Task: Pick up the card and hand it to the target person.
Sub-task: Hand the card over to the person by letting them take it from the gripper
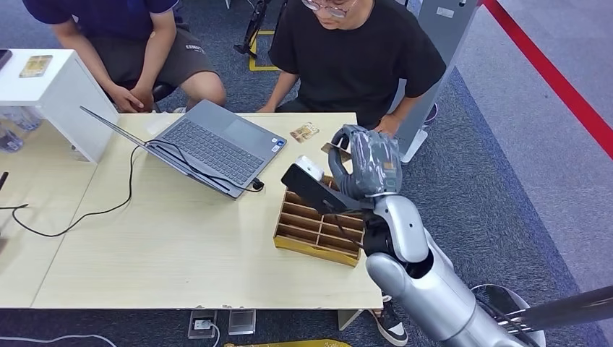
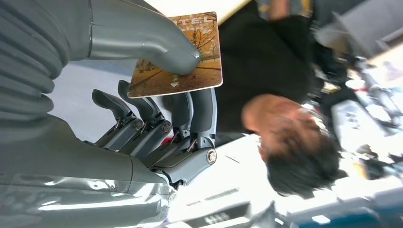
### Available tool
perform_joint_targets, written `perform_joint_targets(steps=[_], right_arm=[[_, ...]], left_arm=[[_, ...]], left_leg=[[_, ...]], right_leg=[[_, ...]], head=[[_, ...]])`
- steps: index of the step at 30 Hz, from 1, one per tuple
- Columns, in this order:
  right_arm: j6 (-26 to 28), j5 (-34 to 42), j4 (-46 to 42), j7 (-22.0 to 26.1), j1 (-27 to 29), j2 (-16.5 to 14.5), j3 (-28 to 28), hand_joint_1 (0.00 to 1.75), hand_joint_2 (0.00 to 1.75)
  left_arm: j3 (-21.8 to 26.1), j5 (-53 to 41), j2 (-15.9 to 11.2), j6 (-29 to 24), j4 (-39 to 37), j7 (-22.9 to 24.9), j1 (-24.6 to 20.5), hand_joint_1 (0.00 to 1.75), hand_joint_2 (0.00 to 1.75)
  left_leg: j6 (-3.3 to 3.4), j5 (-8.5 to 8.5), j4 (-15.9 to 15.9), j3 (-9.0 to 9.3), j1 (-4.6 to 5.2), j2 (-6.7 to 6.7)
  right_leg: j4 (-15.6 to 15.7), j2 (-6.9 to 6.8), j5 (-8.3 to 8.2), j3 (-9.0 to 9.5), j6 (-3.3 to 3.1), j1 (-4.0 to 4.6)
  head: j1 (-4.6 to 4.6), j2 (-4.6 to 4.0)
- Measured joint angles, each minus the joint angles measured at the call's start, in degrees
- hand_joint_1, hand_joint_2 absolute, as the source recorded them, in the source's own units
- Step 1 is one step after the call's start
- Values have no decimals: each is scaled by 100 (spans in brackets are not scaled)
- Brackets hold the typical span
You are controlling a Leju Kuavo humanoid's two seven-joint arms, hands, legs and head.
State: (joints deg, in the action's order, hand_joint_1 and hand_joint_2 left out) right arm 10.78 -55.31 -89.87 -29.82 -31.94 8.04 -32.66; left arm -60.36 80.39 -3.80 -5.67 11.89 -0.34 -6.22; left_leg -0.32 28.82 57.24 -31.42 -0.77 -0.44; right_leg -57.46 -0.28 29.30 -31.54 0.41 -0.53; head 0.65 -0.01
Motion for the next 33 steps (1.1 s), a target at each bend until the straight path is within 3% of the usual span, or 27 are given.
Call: perform_joint_targets(steps=[5,11,20,32,33], right_arm=[[330,338,1641,590,-1094,-293,-210,171,175],[287,488,3294,780,-1958,-590,-463,171,175],[306,646,4613,811,-2325,-820,-710,171,175],[301,635,5259,739,-2431,-884,-905,171,175],[301,637,5285,736,-2434,-889,-916,128,175]], left_arm=[[-42,4,0,20,0,-26,-52,0,175],[-85,98,0,-22,0,13,-45,0,175],[-88,218,-13,-163,0,211,-4,0,175],[-90,241,-15,-50,0,19,5,0,175],[-90,241,-15,-44,0,8,5,0,175]], left_leg=[[-2,-6,0,-6,0,-13],[-2,-6,0,-13,0,-24],[-2,-6,0,-13,0,-26],[-2,-6,1,-9,0,-26],[-2,-6,1,-9,0,-26]], right_leg=[[-3,-8,-3,-4,0,0],[-3,-16,-2,-10,0,0],[-1,-18,-2,-13,0,0],[-1,-17,-3,-11,0,0],[-1,-17,-3,-11,0,0]], head=[[-2,-1],[-1,-1],[-1,-2],[0,0],[0,-1]])
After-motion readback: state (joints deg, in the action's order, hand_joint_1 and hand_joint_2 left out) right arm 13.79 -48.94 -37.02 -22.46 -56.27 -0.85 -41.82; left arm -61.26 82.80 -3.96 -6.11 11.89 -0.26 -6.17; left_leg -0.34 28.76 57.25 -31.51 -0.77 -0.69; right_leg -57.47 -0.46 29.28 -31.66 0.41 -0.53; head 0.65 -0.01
